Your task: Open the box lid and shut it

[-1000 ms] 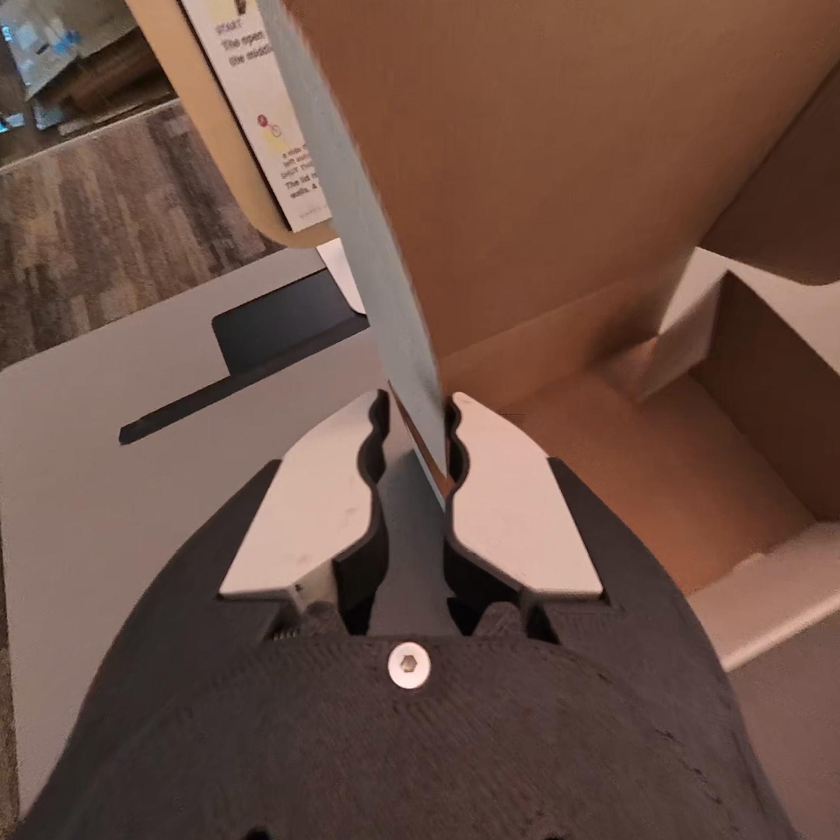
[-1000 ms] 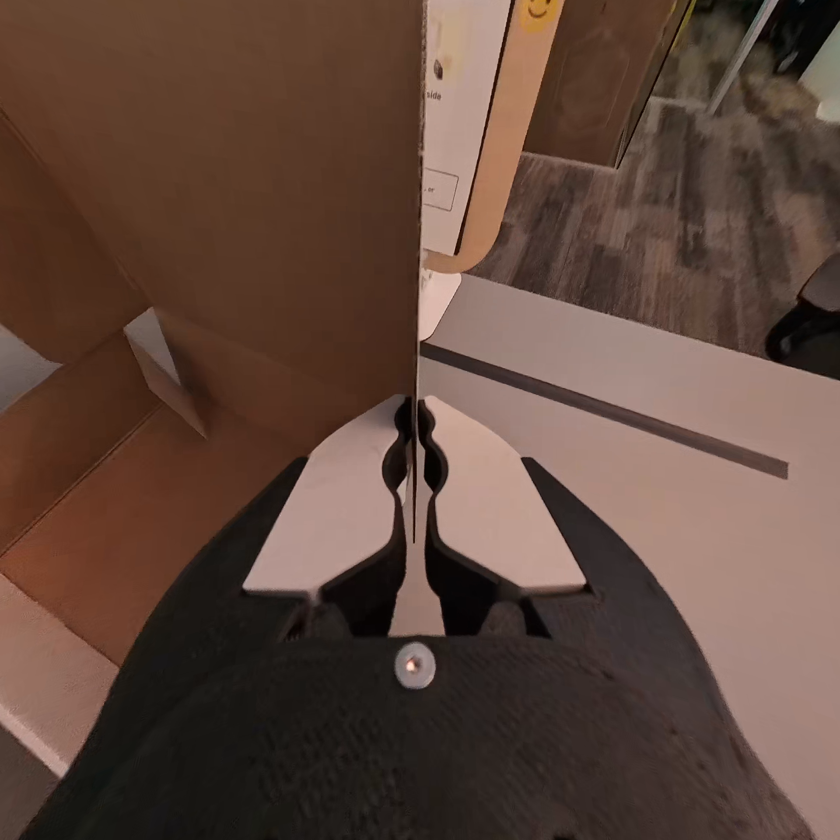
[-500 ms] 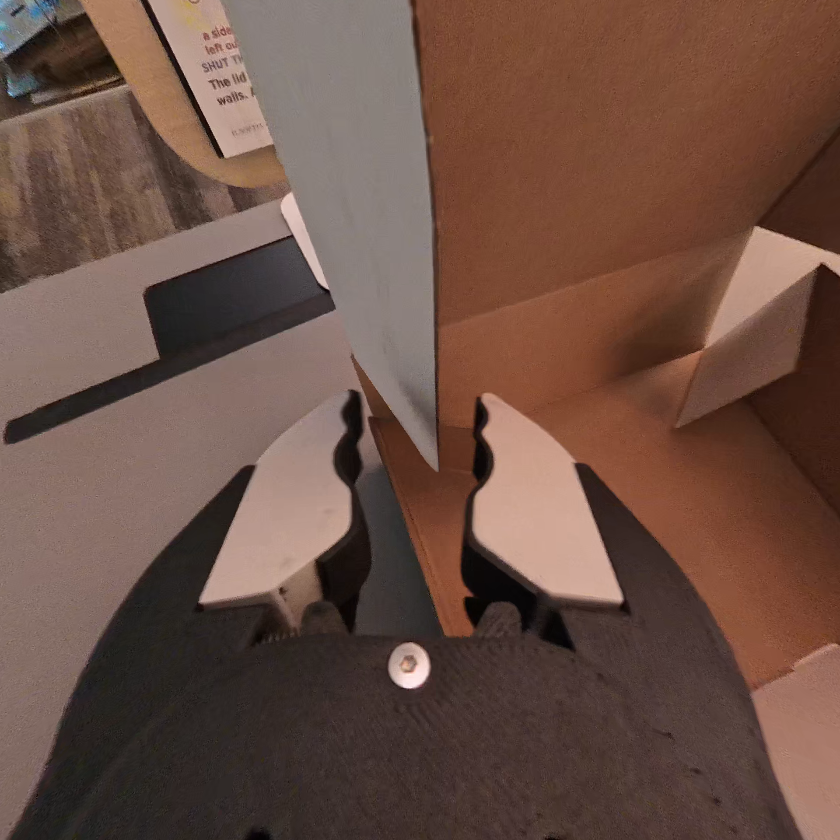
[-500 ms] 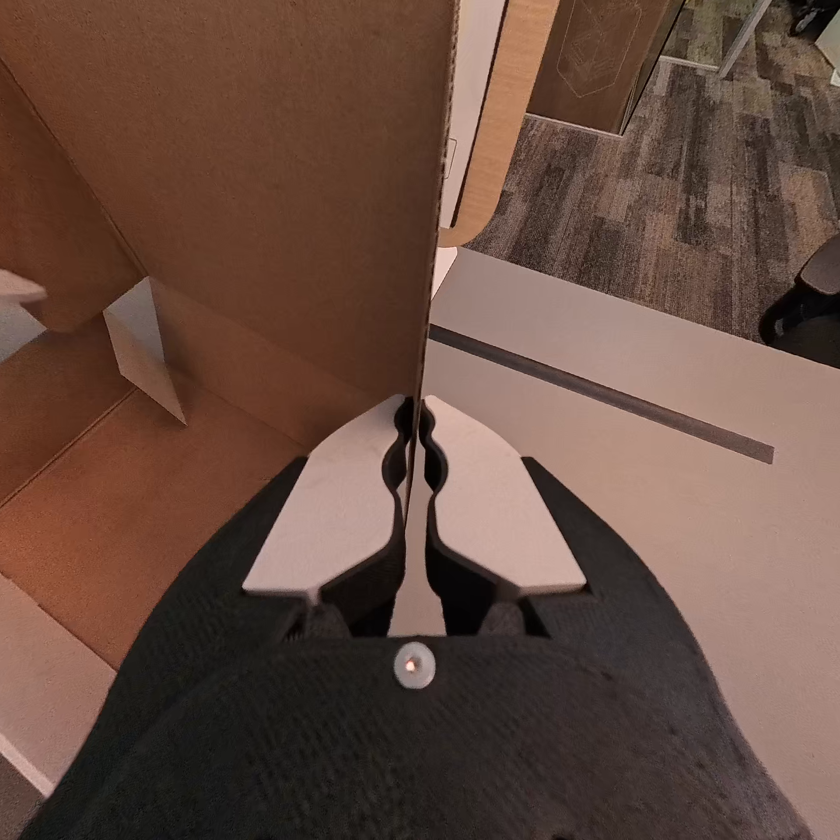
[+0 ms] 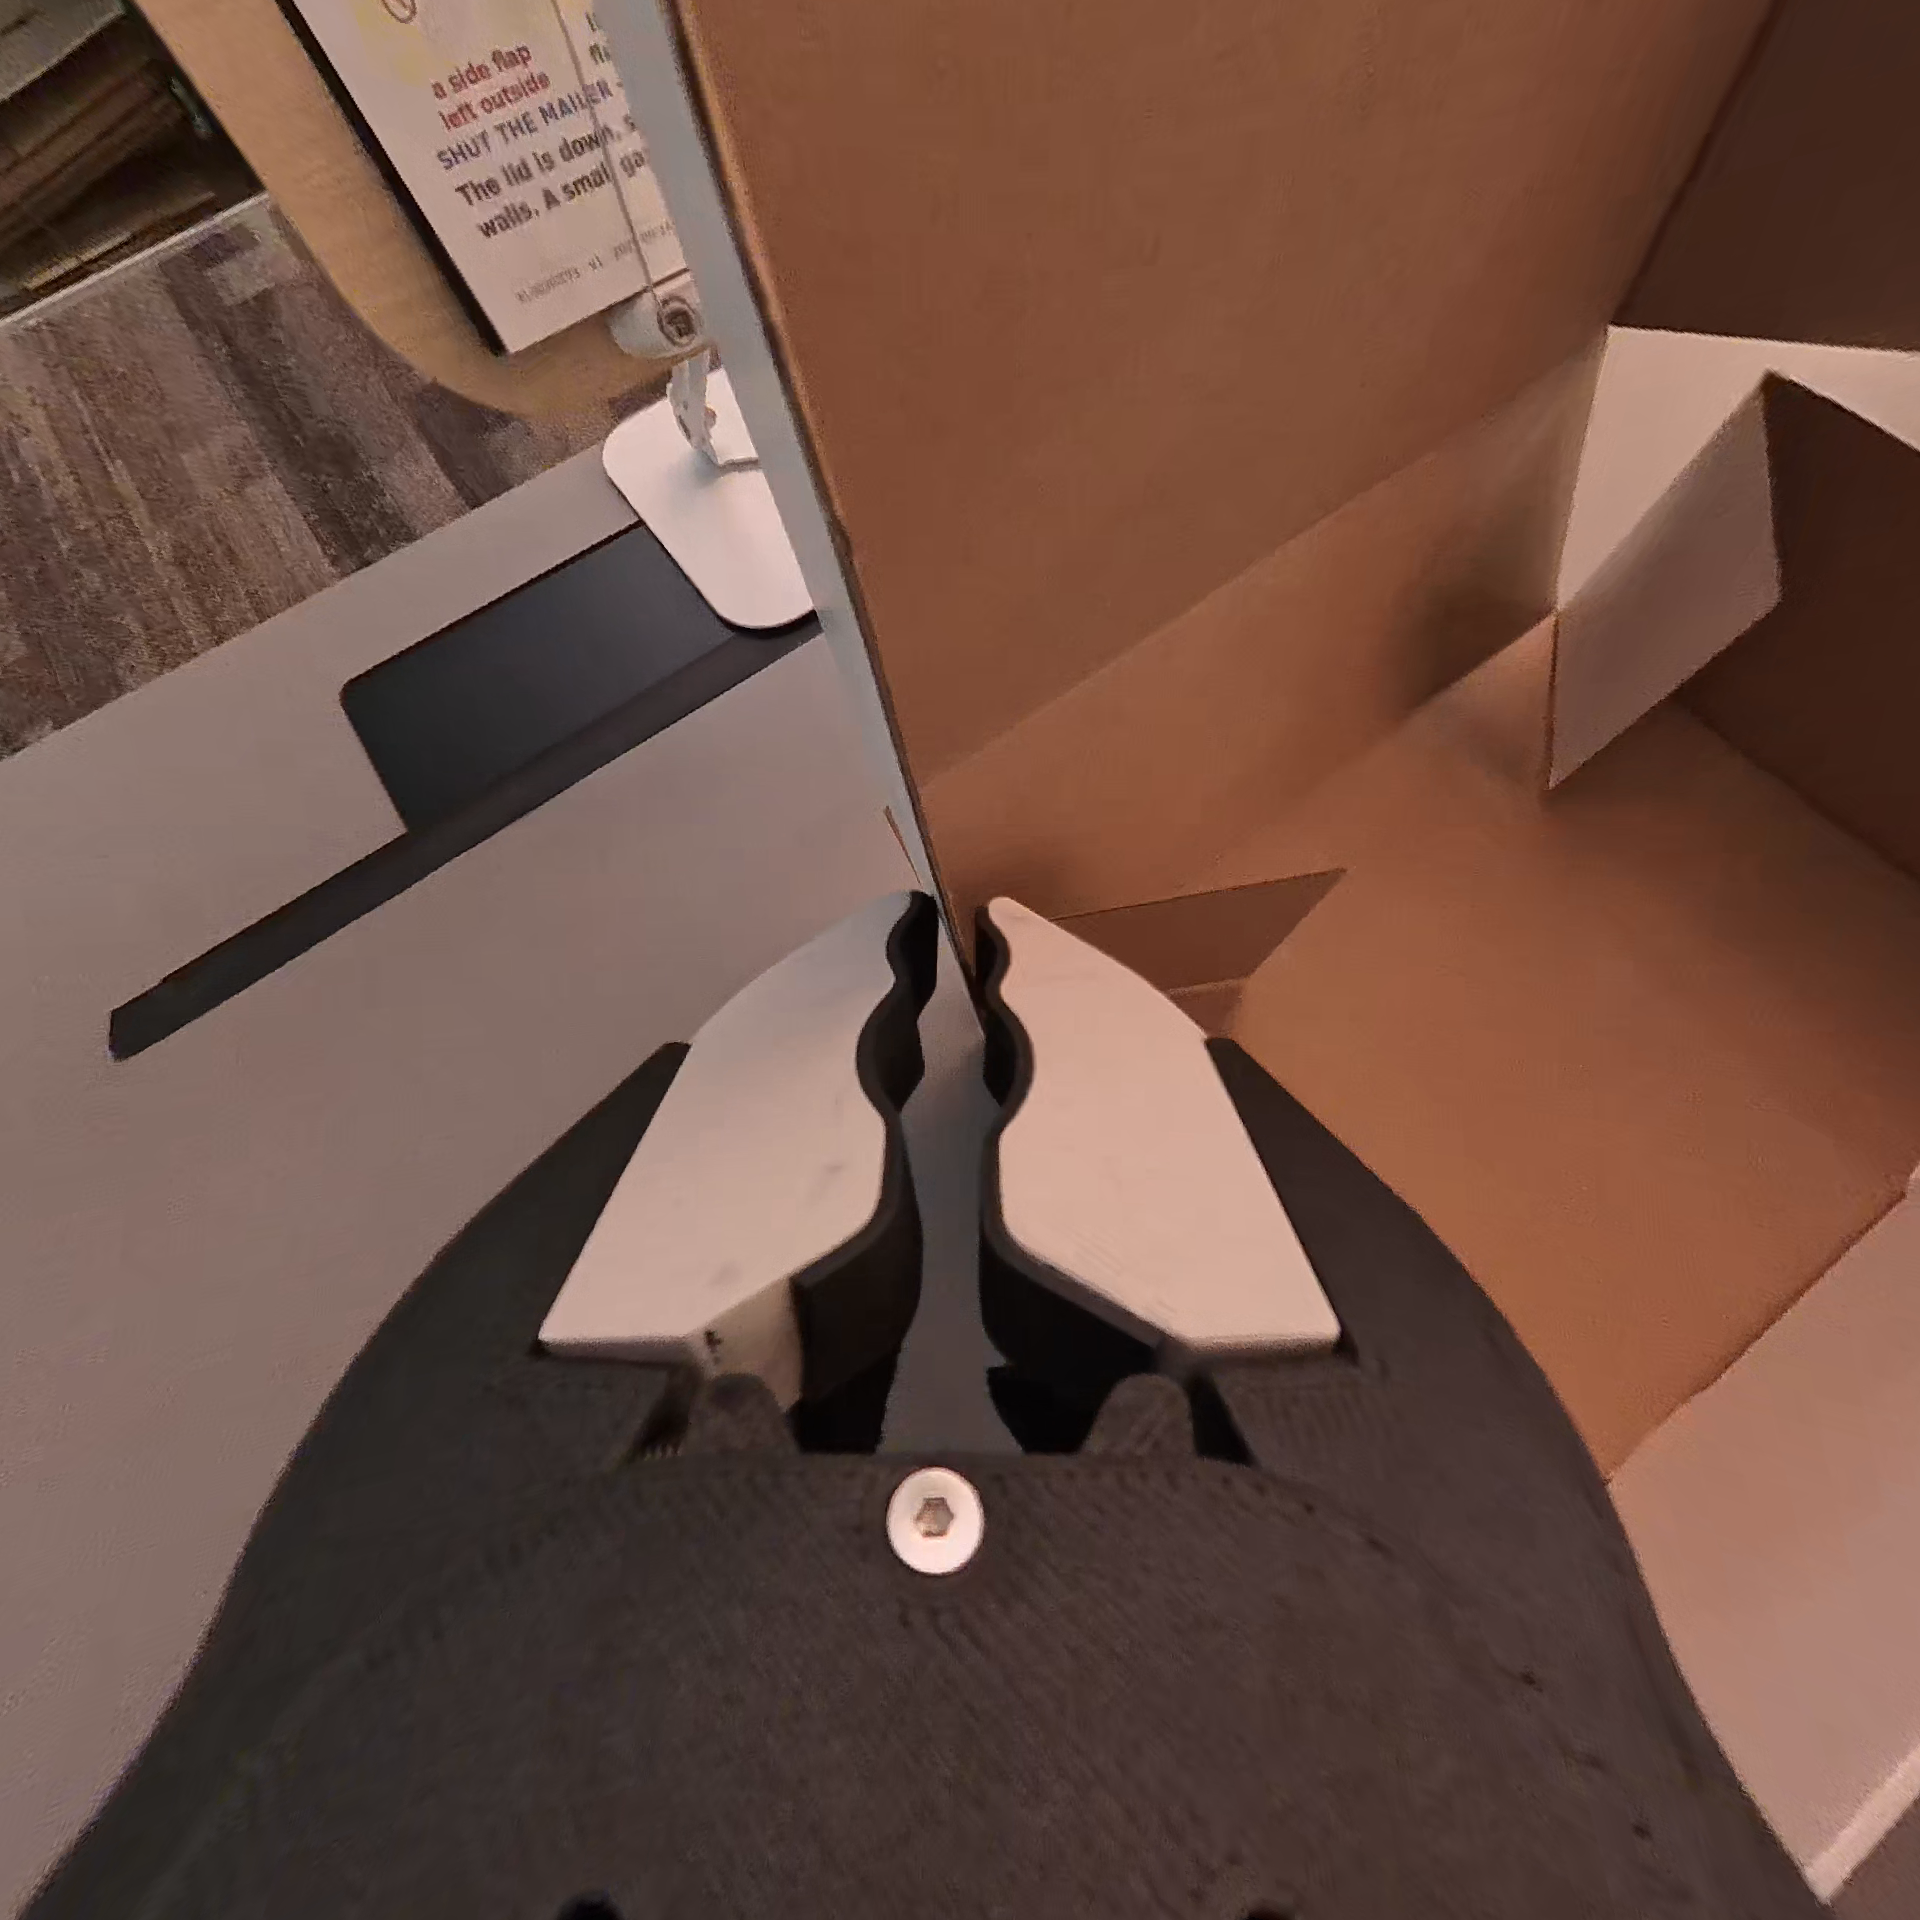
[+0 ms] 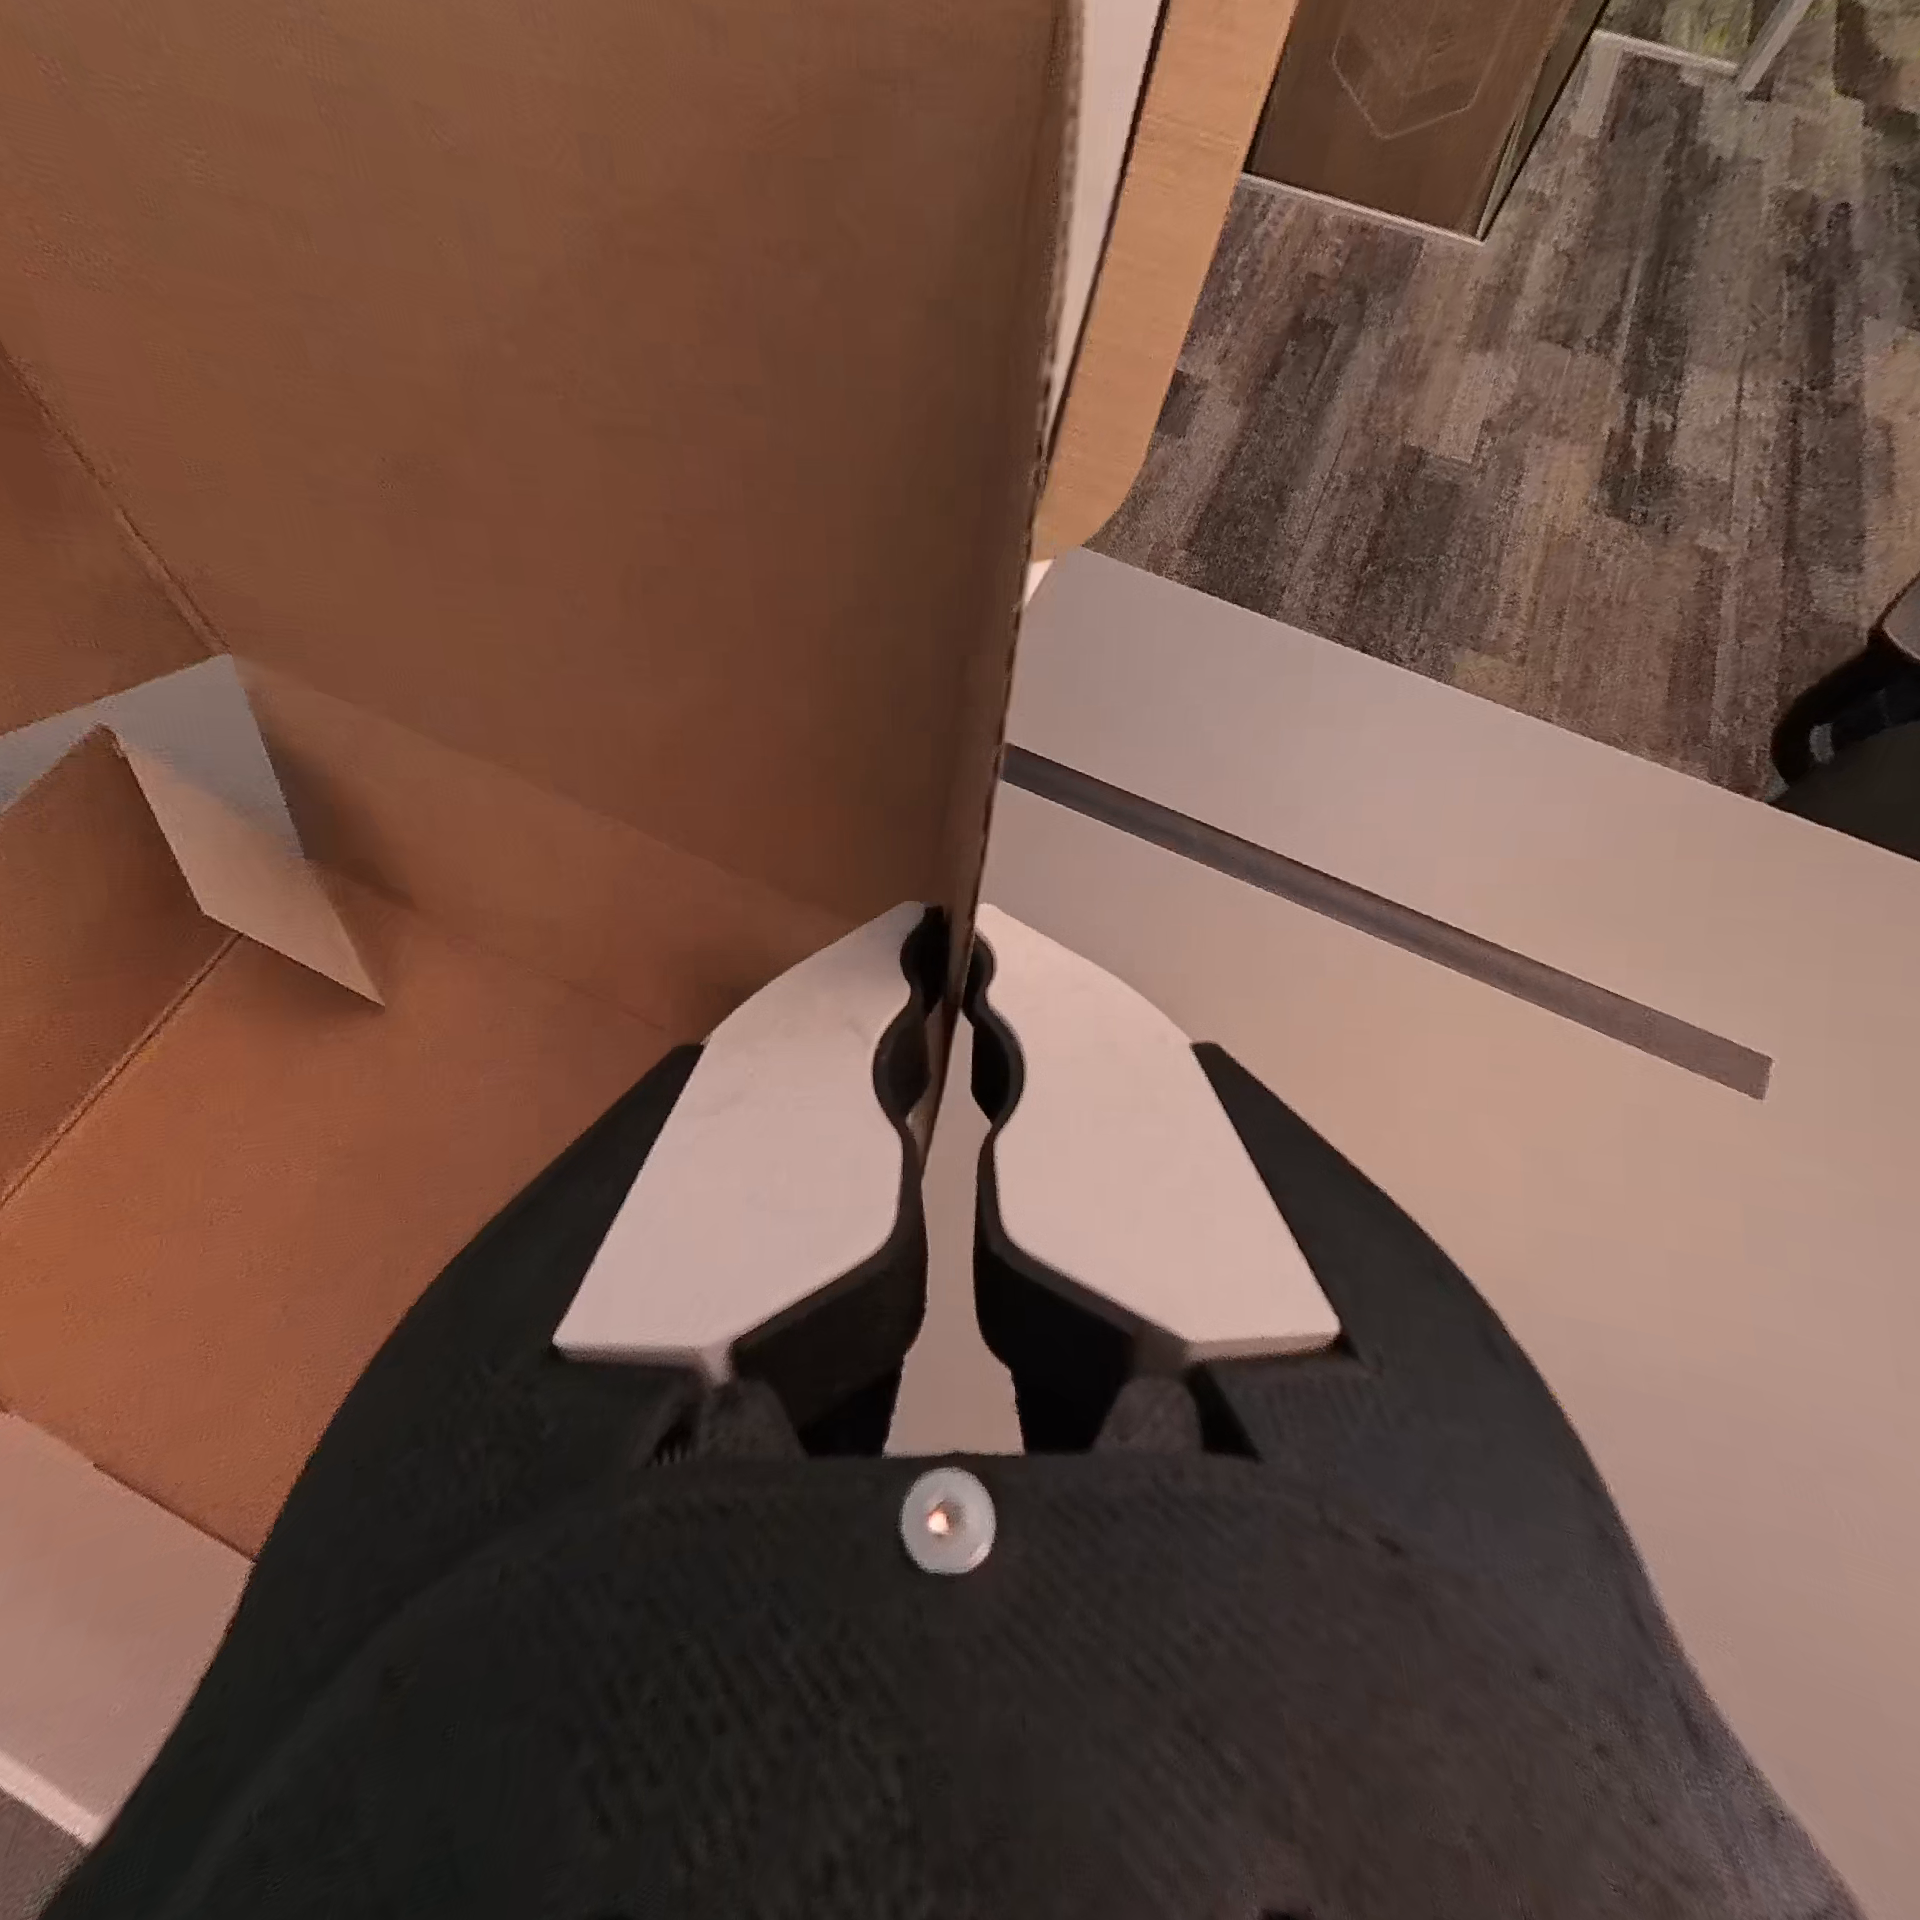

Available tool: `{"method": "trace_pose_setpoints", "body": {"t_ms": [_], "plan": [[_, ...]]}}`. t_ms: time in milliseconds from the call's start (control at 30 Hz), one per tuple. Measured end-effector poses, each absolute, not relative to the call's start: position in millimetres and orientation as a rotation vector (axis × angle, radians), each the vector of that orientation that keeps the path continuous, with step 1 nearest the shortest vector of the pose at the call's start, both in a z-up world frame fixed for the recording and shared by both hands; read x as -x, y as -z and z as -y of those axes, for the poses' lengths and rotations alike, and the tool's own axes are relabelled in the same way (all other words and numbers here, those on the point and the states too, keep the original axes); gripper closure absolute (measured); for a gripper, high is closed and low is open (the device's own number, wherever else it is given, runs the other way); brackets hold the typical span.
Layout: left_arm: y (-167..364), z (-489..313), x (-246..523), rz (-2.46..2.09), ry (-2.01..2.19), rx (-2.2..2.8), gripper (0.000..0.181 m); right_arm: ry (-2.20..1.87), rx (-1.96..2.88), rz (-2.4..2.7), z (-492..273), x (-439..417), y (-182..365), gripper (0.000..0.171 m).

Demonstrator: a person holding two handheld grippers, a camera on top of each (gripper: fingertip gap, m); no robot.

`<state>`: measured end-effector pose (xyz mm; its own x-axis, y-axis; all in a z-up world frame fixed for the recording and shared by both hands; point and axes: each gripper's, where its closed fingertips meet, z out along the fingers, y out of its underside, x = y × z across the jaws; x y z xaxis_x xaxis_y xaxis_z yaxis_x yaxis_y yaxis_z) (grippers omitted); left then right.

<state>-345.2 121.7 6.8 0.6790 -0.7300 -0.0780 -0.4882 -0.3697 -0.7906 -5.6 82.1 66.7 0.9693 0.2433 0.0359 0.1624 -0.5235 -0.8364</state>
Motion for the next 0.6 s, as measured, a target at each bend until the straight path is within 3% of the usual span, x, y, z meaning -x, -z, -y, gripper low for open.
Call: {"method": "trace_pose_setpoints", "body": {"t_ms": [33,600], "plan": [[-6,-121,349,-0.947,0.364,2.04,0.175,-0.114,2.121,0.295,-81,7,-67,0.169],[0,-120,369,-1.057,0.696,1.845,0.175,-0.299,2.017,0.443,-59,12,-64,0.165]]}}
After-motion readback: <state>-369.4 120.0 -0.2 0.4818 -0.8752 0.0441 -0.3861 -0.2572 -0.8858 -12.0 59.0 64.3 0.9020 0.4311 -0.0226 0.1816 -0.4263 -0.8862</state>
